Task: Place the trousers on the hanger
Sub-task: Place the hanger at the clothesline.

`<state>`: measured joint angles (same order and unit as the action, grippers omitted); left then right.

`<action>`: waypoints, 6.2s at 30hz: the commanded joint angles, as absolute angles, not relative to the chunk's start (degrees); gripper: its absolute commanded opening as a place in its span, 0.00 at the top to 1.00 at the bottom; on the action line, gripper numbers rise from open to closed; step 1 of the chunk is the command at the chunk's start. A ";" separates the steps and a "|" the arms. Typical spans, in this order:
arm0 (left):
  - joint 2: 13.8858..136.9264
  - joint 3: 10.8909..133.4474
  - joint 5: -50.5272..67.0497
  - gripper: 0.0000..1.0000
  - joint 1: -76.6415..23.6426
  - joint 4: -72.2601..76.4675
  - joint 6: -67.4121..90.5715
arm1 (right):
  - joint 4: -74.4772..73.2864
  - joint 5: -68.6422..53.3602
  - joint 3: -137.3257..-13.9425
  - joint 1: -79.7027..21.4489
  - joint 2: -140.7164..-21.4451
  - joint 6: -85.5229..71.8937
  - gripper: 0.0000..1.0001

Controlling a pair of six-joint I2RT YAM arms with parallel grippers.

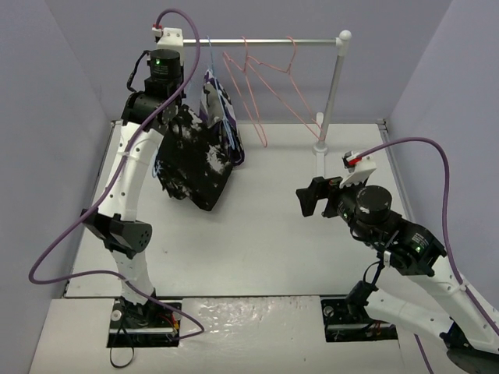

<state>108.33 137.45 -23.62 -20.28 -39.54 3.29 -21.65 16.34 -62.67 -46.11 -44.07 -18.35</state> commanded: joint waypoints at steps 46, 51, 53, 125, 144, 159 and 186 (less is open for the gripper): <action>113.23 148.87 -25.00 1.00 -22.02 -15.52 2.38 | -18.90 21.62 -62.40 -45.48 -46.45 -12.00 0.00; 115.57 150.86 -27.26 1.00 -21.50 -15.98 1.02 | -18.86 21.47 -61.98 -45.31 -46.38 -12.26 0.00; 115.58 149.72 -26.33 1.00 -21.53 -16.08 1.94 | -18.85 21.79 -61.58 -45.14 -46.23 -12.22 0.00; 102.22 142.99 -31.80 1.00 -28.99 -31.62 1.27 | -17.56 17.58 -60.36 -44.27 -44.94 -15.16 0.00; 111.14 148.70 -23.31 1.00 -20.87 -18.94 5.39 | -17.92 16.51 -58.72 -44.30 -40.95 -16.65 0.00; 111.44 150.21 -11.67 1.00 -14.50 -18.46 9.77 | -18.46 17.67 -57.65 -44.30 -38.50 -14.94 0.00; 118.82 155.66 -5.89 1.00 -12.66 -13.90 17.39 | -18.28 18.72 -55.55 -44.29 -40.07 -13.01 0.00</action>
<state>121.59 151.20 -5.96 -12.99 -26.44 14.82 -21.74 16.64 -55.66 -44.60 -38.94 -13.54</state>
